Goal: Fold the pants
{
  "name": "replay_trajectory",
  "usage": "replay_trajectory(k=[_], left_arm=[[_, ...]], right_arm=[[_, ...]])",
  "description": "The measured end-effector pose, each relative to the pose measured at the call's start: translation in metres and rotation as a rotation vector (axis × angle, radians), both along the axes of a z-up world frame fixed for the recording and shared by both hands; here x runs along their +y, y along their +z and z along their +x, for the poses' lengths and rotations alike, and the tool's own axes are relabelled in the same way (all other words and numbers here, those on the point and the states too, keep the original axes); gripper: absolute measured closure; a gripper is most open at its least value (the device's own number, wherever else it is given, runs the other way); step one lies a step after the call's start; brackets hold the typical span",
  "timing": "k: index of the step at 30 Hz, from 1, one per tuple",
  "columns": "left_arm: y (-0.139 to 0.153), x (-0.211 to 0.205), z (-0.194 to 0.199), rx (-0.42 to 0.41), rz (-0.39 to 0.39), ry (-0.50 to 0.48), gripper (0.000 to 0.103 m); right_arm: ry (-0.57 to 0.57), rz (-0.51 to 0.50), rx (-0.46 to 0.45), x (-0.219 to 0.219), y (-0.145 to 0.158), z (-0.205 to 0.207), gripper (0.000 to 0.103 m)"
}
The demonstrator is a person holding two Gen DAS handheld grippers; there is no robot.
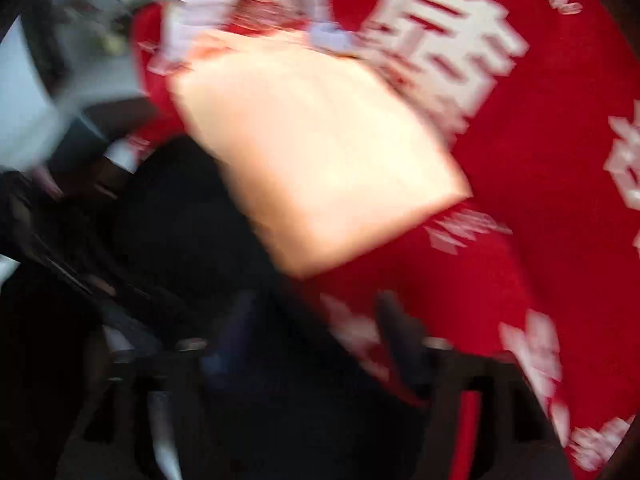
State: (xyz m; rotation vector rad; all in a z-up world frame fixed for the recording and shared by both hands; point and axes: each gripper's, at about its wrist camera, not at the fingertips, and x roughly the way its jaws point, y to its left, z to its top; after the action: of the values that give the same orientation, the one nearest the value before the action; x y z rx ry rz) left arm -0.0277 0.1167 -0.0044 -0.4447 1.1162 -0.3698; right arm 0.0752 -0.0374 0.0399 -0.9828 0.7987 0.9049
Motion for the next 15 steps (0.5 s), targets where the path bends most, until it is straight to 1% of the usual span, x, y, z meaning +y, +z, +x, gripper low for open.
replay_trajectory(k=[1,2,3,4,6,8,9,10,11,12,13,15], left_arm=[[0.000,0.000,0.002,0.002,0.001,0.005,0.062],[0.003,0.000,0.002,0.003,0.000,0.012,0.062],[0.003,0.003,0.011,0.007,-0.005,0.022,0.062],[0.005,0.014,0.008,0.010,-0.008,0.029,0.062],[0.008,0.013,0.010,0.017,-0.003,0.040,0.062],[0.012,0.010,0.012,0.028,0.014,0.045,0.062],[0.013,0.010,0.012,0.032,0.020,0.047,0.062],[0.015,0.009,0.011,0.035,0.029,0.049,0.062],[0.016,0.005,0.011,0.038,0.037,0.049,0.062],[0.017,0.002,0.011,0.040,0.046,0.051,0.062],[0.020,-0.003,0.013,0.039,0.056,0.050,0.062],[0.028,-0.014,0.014,0.034,0.080,0.047,0.062]], right_arm=[[-0.039,-0.049,-0.036,-0.007,-0.007,0.006,0.025],[-0.107,-0.101,-0.074,-0.020,-0.016,0.014,0.025],[-0.158,-0.117,-0.088,-0.030,-0.022,0.019,0.025],[-0.215,-0.128,-0.099,-0.044,-0.031,0.021,0.025],[-0.252,-0.141,-0.106,-0.055,-0.047,0.016,0.025],[-0.210,-0.191,-0.101,-0.062,-0.070,-0.008,0.026],[-0.180,-0.202,-0.132,-0.064,-0.075,-0.022,0.036],[-0.125,-0.195,-0.151,-0.067,-0.072,-0.042,0.037],[-0.096,-0.189,-0.107,-0.070,-0.068,-0.051,0.037],[-0.070,-0.166,-0.043,-0.076,-0.061,-0.061,0.037],[-0.050,-0.140,-0.018,-0.080,-0.055,-0.068,0.037],[-0.008,-0.109,0.001,-0.086,-0.048,-0.078,0.037]])
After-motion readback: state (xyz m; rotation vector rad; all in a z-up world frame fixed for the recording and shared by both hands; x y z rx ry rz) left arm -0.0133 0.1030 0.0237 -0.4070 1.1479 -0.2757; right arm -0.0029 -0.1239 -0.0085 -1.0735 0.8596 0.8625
